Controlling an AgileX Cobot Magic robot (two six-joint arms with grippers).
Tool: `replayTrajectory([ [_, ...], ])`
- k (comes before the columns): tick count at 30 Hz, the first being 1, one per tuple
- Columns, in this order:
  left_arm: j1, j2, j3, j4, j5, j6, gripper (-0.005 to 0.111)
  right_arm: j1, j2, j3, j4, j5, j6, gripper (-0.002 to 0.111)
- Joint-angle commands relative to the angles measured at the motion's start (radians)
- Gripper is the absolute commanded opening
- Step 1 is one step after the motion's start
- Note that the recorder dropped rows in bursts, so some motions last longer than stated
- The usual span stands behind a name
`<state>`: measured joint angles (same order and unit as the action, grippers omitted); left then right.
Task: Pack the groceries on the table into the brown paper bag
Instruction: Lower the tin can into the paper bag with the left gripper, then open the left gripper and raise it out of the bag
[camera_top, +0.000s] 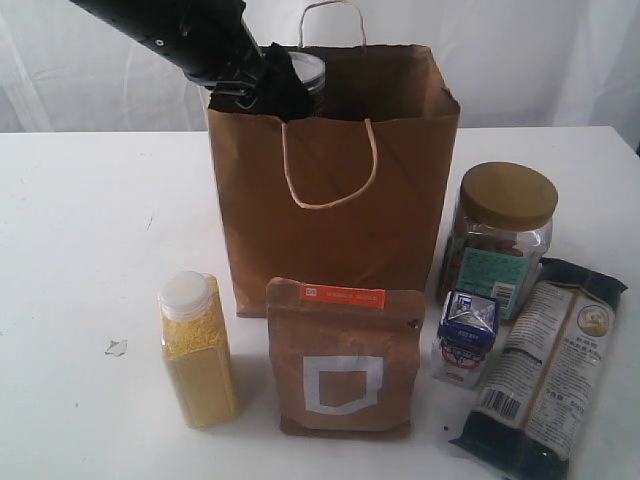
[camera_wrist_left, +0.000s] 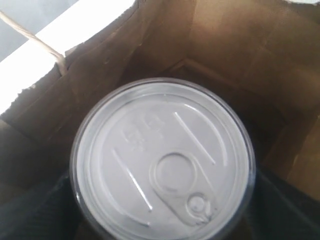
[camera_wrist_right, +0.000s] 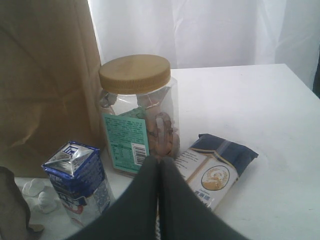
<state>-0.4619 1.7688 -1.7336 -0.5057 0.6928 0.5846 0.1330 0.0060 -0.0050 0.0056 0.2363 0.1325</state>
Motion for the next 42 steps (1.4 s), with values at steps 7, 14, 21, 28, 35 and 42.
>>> replayTrajectory([
  [7,-0.002,-0.013,-0.006,-0.039,-0.019,-0.029,0.081,-0.004,-0.006,0.005,-0.006,-0.007,0.022,0.0],
  [14,-0.002,-0.013,-0.006,-0.039,-0.034,-0.04,0.104,-0.004,-0.006,0.005,-0.006,-0.007,0.022,0.0],
  [21,-0.002,-0.013,-0.006,-0.039,-0.027,-0.063,0.105,-0.004,-0.006,0.005,-0.006,-0.007,0.022,0.0],
  [28,-0.002,-0.036,-0.006,-0.039,-0.02,-0.069,0.105,-0.004,-0.006,0.005,-0.006,-0.007,0.022,0.0],
  [35,-0.002,-0.095,-0.006,0.04,0.03,-0.101,0.105,-0.004,-0.006,0.005,-0.006,-0.007,0.022,0.0],
  [42,0.0,-0.155,-0.006,0.133,0.079,-0.162,0.105,-0.004,-0.006,0.005,-0.006,-0.007,0.022,0.0],
])
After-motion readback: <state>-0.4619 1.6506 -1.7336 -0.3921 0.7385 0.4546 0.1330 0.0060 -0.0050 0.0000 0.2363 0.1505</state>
